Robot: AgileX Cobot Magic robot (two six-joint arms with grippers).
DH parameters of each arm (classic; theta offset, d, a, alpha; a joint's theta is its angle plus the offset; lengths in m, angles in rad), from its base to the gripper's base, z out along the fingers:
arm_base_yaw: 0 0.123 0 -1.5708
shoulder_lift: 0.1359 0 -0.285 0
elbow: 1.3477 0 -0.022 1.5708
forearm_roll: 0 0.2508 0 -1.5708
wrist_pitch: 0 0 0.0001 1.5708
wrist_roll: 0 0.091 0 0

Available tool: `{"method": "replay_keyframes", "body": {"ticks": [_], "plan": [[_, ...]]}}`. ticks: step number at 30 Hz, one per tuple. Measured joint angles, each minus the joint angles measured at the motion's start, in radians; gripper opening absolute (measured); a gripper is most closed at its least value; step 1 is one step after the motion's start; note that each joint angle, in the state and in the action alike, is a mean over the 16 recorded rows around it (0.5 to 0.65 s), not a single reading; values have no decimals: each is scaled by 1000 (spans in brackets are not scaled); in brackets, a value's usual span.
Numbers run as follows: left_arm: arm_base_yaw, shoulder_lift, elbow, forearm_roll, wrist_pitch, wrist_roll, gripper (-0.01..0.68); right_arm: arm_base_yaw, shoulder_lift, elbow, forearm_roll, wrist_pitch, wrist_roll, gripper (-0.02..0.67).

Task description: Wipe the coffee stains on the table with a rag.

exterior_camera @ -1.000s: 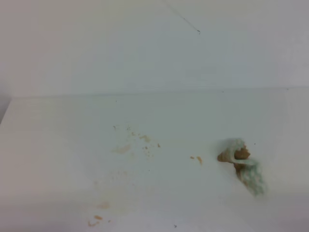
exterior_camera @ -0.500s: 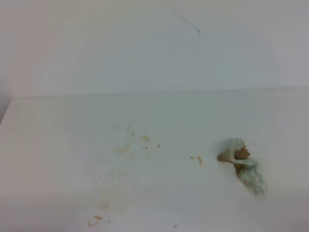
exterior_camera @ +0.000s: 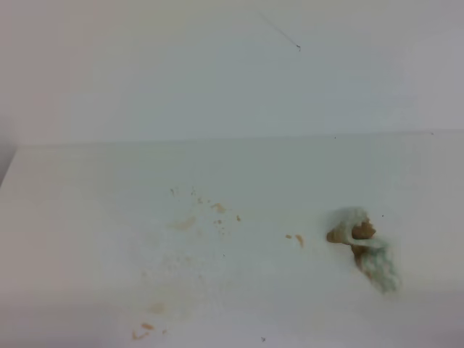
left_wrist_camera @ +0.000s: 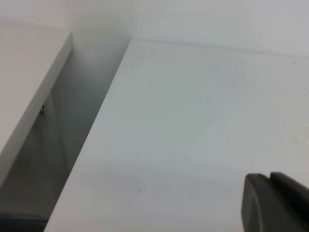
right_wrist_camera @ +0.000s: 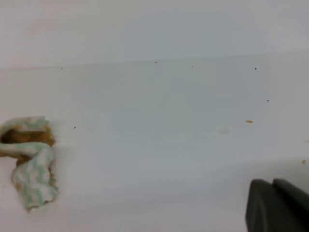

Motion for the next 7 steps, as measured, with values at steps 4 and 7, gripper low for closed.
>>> {"method": "replay_keyframes", "body": {"ticks": [4,7], "plan": [[0,0,0,0,0,0,-2,0,0,0,0,0,0,-3],[0,0,1,0,-1,0,-2,0,0,0,0,0,0,-3]]}}
